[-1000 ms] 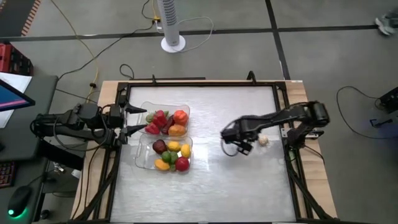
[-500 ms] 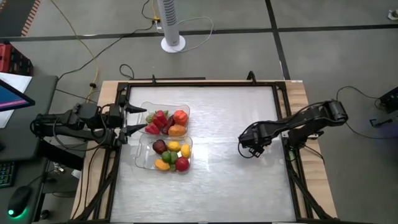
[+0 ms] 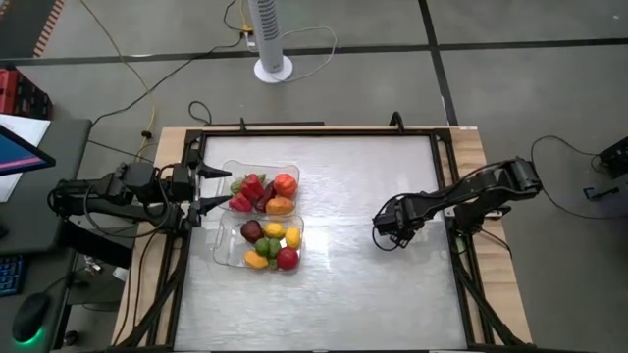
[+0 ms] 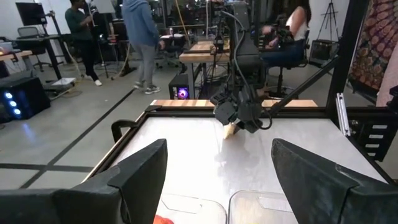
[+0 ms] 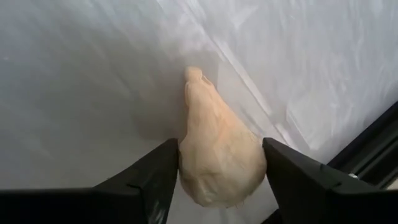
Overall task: Sort produce into baskets
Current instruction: Put the white garlic into the top transparent bin
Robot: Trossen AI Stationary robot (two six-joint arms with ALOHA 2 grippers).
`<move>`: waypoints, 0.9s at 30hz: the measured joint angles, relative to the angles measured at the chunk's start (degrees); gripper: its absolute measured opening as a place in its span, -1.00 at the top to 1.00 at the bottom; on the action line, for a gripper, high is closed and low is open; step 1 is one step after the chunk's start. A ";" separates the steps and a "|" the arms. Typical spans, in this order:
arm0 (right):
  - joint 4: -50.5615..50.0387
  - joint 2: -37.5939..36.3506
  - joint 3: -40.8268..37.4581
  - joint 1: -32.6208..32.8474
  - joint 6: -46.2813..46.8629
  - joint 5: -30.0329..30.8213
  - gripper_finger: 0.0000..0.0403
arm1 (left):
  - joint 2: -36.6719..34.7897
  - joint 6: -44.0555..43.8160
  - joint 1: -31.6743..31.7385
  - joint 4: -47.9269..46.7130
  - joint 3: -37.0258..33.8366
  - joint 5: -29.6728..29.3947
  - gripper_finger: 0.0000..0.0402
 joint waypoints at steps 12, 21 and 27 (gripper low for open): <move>3.16 -0.06 5.86 -0.81 1.49 -2.08 0.11 | 0.00 0.19 0.00 0.27 0.02 -0.35 -0.37; 23.60 -0.06 20.68 -0.76 -6.62 0.35 0.01 | 0.00 0.43 0.01 0.96 0.02 -0.42 -0.37; 49.77 0.31 21.88 -0.18 -15.00 -3.41 0.01 | 0.00 0.42 0.00 0.96 0.02 -0.42 -0.37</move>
